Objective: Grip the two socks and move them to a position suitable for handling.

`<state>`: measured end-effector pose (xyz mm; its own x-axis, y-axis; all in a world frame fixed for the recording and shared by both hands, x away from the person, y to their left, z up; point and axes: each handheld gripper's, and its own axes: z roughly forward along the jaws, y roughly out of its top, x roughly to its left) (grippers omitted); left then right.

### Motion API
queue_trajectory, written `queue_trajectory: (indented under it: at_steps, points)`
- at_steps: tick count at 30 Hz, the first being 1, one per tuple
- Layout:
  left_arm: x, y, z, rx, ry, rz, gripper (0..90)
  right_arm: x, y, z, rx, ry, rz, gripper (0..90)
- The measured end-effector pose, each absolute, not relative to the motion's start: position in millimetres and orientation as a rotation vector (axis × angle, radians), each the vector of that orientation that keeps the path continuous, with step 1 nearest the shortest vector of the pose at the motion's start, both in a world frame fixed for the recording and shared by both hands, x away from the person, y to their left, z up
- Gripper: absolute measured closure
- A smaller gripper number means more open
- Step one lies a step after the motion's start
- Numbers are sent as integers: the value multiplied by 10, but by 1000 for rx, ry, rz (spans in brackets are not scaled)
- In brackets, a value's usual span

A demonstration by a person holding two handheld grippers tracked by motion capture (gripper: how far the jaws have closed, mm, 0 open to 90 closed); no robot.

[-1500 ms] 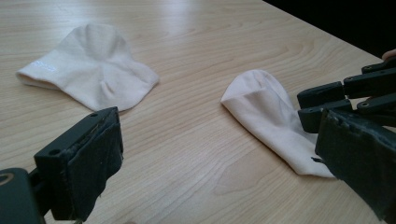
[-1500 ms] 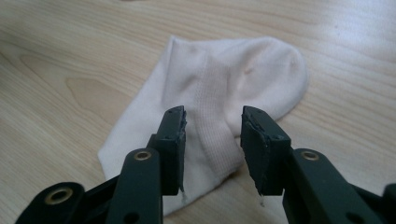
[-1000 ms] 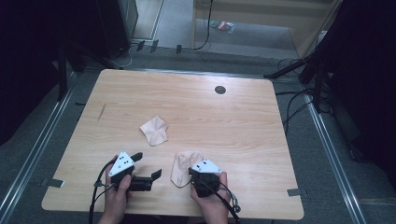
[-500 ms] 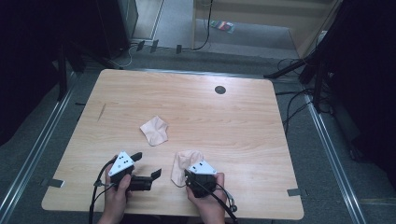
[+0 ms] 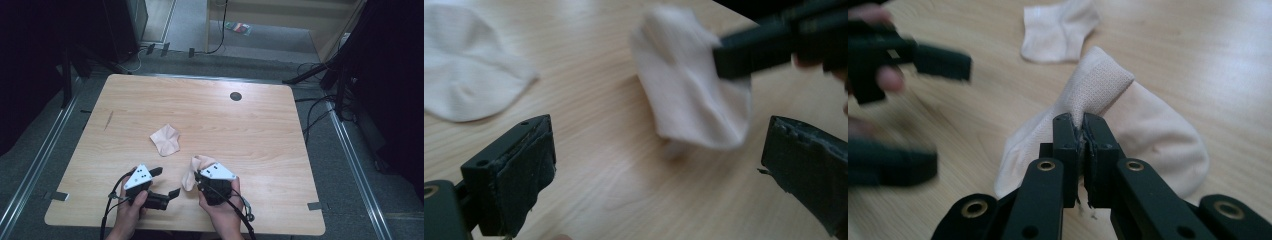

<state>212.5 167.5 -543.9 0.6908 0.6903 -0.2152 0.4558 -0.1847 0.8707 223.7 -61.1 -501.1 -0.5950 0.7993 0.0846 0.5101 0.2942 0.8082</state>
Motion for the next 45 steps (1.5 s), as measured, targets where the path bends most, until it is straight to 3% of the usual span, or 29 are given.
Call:
queue_trajectory:
  at_steps: [5, 9, 11, 15, 17, 18, 20, 24, 30, 31, 32, 33, 34, 38, 42, 45]
  points:
    - [2116, 1418, -5433, 1896, 901, 333, 32, 2228, -619, -4775, 1171, 2232, 1307, 867]
    - [2131, 1374, -5420, 1866, 920, 376, 175, 2178, -584, -4674, 1138, 2272, 1385, 867]
    - [2121, 1397, -5422, 1865, 931, 468, 293, 2150, -564, -4625, 1105, 2292, 1423, 866]
    - [2060, 1541, -5386, 1846, 944, 666, 715, 2146, -599, -4567, 1073, 2319, 1461, 866]
    - [2020, 1615, -5346, 1835, 959, 757, 864, 2177, -652, -4578, 1092, 2307, 1447, 867]
    - [1998, 1638, -5321, 1834, 958, 799, 884, 2200, -688, -4595, 1111, 2301, 1441, 868]
    - [1956, 1625, -5295, 1850, 941, 894, 890, 2244, -749, -4648, 1148, 2298, 1423, 870]
    - [1892, 1492, -5333, 1946, 900, 950, 873, 2316, -814, -4816, 1199, 2317, 1361, 872]
    - [1978, 1474, -5497, 2004, 967, 745, 646, 2411, -921, -5029, 1251, 2337, 1219, 871]
    - [2031, 1538, -5498, 1970, 989, 604, 625, 2470, -992, -5103, 1267, 2369, 1166, 857]
    - [2031, 1538, -5498, 1970, 989, 604, 612, 2494, -1013, -5127, 1262, 2390, 1149, 838]
    - [2070, 1608, -5483, 1916, 1005, 477, 612, 2494, -1013, -5127, 1262, 2390, 1149, 838]
    - [2123, 1713, -5468, 1836, 1039, 356, 548, 2541, -1067, -5183, 1240, 2395, 1082, 723]
    - [2163, 1816, -5461, 1830, 1020, 350, 442, 2601, -1238, -5187, 1301, 2301, 1084, 577]
    - [2205, 1958, -5389, 1747, 1035, 387, 424, 2582, -1351, -5165, 1359, 2242, 1130, 591]
    - [2290, 2011, -5402, 1702, 1140, 426, 440, 2530, -1376, -5202, 1390, 2237, 1139, 618]
